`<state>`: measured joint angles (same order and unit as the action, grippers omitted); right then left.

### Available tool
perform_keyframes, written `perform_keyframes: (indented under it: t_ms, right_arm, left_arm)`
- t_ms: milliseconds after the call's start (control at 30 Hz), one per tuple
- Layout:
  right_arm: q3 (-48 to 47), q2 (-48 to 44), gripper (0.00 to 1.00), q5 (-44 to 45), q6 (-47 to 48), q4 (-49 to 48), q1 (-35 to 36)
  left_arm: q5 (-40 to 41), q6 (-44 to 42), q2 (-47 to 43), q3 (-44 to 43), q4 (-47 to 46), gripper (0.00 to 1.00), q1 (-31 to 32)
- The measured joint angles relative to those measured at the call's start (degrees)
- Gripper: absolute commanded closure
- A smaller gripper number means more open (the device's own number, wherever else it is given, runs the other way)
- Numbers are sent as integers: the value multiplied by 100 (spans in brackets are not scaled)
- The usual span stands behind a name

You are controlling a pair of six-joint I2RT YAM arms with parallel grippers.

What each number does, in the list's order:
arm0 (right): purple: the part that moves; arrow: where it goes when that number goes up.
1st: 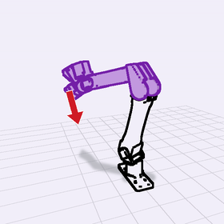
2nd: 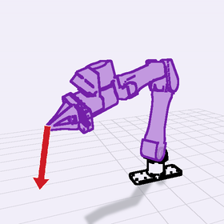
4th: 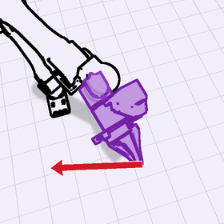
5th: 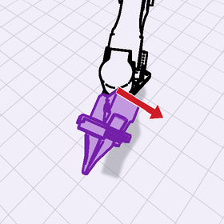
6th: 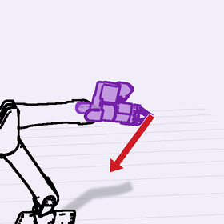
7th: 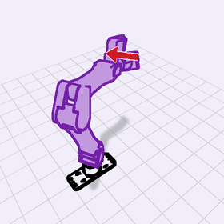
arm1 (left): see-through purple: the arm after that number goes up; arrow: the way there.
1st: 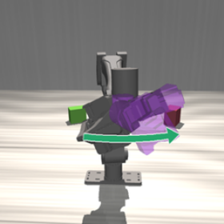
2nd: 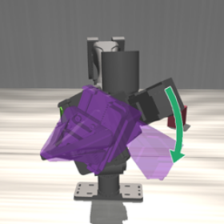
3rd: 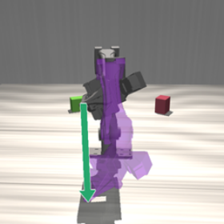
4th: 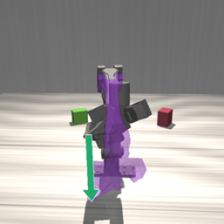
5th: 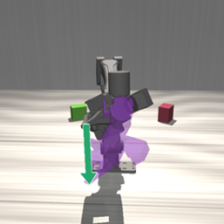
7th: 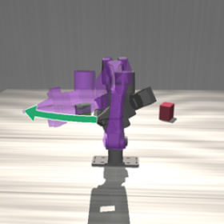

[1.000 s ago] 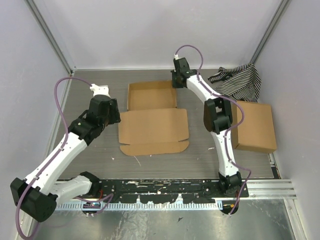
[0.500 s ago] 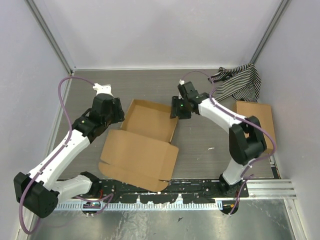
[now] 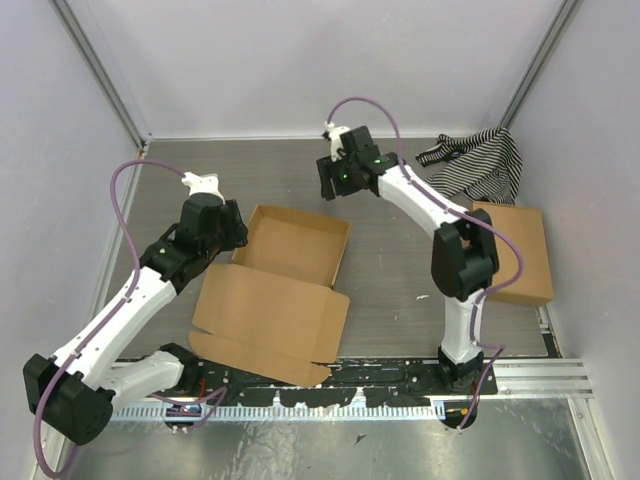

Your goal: Fold the paper box

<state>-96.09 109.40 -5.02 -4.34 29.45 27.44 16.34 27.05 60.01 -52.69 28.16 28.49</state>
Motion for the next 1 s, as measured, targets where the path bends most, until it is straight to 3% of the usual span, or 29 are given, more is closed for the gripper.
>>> perform_keyframes:
  t_ms: [267, 500, 833, 867, 1000]
  right_arm:
    - [-348, 979, 34, -723, 789, -2, 479]
    - [-1145, 1419, 35, -756, 1036, 57, 750]
    - [-1239, 1974, 37, -673, 1091, 225, 850]
    - [-1239, 2000, 39, -658, 1091, 236, 863]
    - [-1384, 2184, 70, -466, 1021, 258, 931]
  left_arm:
    - [59, 0, -267, 63, 4, 43, 0]
    - [133, -24, -271, 72, 35, 43, 0]
    - [219, -39, -337, 74, 133, 43, 0]
    - [221, -39, -337, 74, 136, 43, 0]
    - [219, -39, -328, 74, 136, 43, 0]
